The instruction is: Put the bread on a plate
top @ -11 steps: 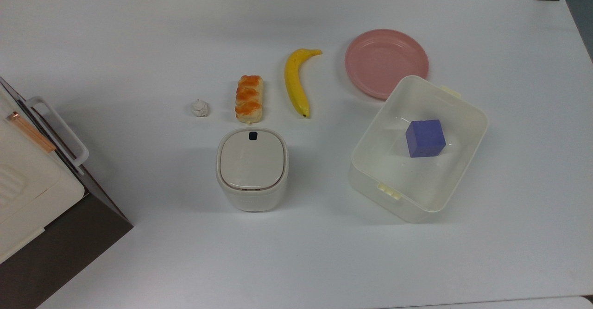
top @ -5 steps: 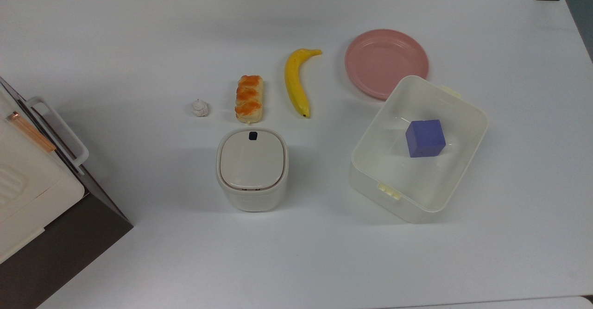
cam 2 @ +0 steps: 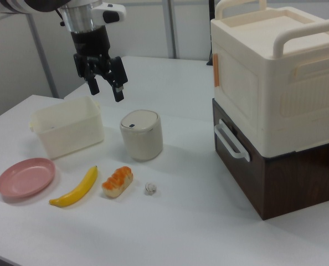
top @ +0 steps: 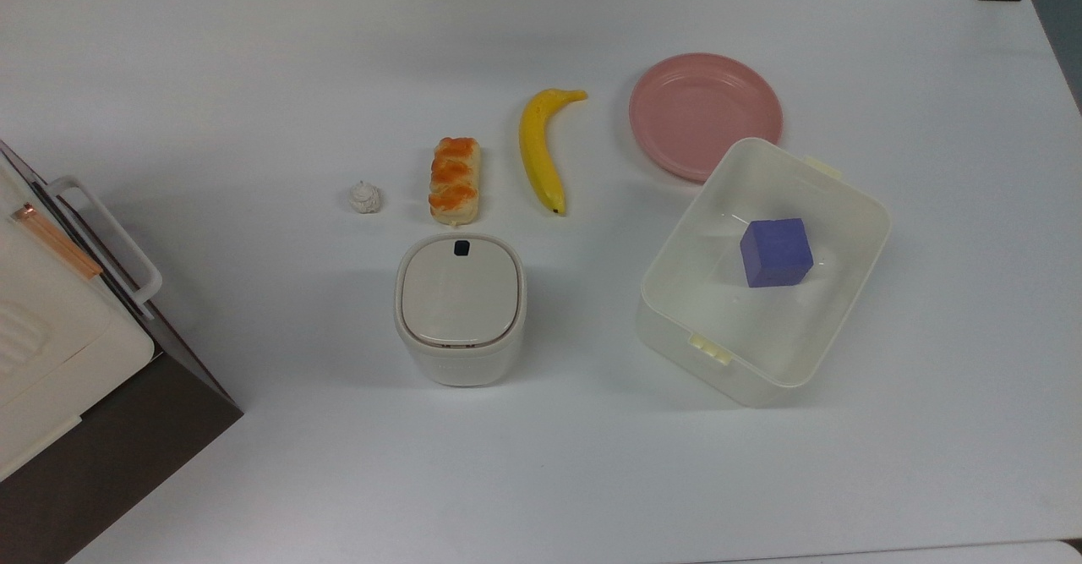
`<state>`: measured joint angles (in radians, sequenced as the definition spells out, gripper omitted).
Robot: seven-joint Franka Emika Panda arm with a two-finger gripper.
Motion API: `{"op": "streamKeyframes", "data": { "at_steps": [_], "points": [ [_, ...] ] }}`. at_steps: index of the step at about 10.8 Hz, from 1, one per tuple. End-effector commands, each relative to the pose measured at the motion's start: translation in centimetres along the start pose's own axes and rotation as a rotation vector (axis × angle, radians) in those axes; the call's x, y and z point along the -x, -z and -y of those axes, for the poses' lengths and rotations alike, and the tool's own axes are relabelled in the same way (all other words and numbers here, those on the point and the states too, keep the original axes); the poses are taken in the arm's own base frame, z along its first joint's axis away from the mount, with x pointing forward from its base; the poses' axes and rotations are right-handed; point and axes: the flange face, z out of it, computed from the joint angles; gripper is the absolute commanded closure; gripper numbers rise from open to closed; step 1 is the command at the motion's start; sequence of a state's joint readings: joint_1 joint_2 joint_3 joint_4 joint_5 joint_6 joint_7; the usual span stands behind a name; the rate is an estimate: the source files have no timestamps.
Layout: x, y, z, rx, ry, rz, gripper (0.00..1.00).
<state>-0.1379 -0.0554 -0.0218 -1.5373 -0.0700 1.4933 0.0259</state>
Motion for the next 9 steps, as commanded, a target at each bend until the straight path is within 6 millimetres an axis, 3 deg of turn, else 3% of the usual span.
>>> {"op": "streamKeyframes", "data": {
  "at_steps": [1,4,9],
  "points": [
    [-1.1,-3.3,3.2,0.027,0.073,0.081,0.0],
    [-2.9,-7.5,8.1,0.062,0.151,0.149,0.0],
    [-5.1,-15.8,13.8,0.123,0.253,0.239,0.0]
  ]
}}
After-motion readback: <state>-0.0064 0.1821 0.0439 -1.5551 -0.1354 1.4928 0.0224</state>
